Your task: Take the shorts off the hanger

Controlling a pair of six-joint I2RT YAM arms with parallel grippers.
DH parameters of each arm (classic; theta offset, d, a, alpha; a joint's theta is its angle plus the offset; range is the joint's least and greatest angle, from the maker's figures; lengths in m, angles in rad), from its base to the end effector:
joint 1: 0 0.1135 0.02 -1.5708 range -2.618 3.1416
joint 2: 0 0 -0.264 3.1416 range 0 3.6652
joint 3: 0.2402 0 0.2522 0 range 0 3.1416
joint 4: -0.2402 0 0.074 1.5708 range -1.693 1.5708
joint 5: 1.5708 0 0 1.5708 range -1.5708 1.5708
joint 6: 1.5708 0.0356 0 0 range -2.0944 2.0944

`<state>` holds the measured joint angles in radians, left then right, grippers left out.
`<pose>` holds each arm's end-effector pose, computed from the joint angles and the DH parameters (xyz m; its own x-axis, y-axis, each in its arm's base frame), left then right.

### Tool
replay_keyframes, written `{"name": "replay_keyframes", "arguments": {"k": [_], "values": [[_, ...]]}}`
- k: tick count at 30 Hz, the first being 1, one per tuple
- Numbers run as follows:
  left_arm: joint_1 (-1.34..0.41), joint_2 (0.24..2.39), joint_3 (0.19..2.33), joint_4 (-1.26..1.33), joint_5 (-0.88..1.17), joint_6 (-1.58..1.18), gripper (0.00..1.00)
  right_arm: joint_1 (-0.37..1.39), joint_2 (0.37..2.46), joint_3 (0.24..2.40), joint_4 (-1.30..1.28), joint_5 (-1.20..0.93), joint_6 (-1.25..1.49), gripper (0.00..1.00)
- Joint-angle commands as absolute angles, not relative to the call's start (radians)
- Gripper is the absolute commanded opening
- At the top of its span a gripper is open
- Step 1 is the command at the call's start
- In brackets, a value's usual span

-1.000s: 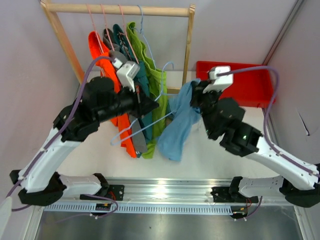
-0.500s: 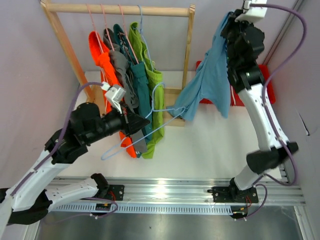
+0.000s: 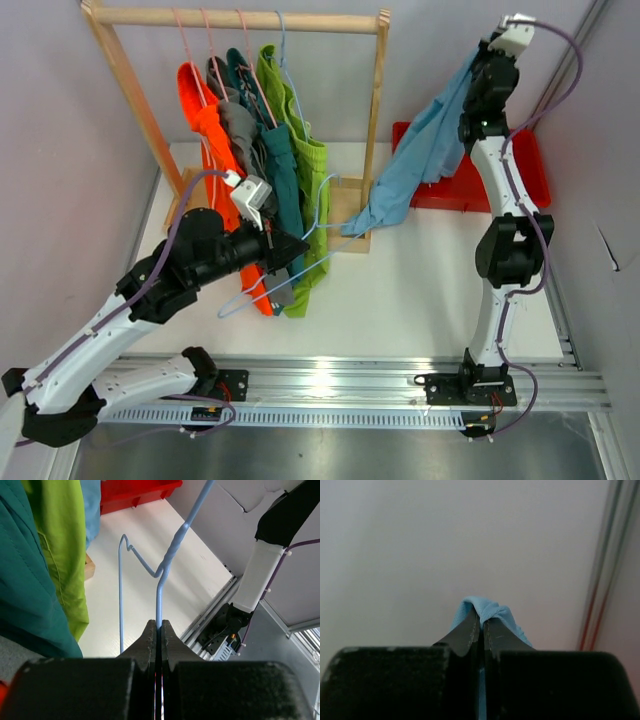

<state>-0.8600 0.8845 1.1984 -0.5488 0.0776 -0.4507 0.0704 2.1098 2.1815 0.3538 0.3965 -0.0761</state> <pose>0.1112 -0.1334 0.4249 -0.4872 -0.0997 -0.8676 0.6583 0.6109 -0.4399 0.4926 0.0210 0.4616 0.3888 -0.0429 -0.9203 0.3165 0.9443 0.0897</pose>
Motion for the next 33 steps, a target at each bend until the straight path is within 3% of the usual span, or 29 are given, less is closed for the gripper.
{"name": "replay_keyframes", "arguments": {"k": [1,9,14,19,24,28,33], "values": [[-0.867,0.899,1.226,-0.479,0.06,-0.426,0.0,0.042,2.068,2.034,0.584,0.556,-0.092,0.0],[-0.868,0.951,1.216,-0.44,0.048,-0.466,0.0,-0.067,2.161,2.017,0.505,0.87,-0.064,0.0],[-0.877,1.0,1.23,-0.426,0.037,-0.477,0.0,-0.118,2.201,2.072,0.621,1.026,-0.22,0.0],[-0.903,1.038,1.253,-0.416,0.014,-0.471,0.0,-0.167,2.201,2.083,0.736,1.048,-0.313,0.0],[-0.913,1.072,1.264,-0.405,0.005,-0.472,0.0,-0.202,2.217,2.112,0.606,0.971,-0.163,0.0],[-0.922,1.08,1.266,-0.4,-0.028,-0.477,0.0,-0.196,2.195,1.998,0.61,0.641,0.015,0.0],[-0.923,1.081,1.287,-0.436,-0.061,-0.468,0.0,-0.135,2.255,2.025,0.594,0.379,0.089,0.0]]}}
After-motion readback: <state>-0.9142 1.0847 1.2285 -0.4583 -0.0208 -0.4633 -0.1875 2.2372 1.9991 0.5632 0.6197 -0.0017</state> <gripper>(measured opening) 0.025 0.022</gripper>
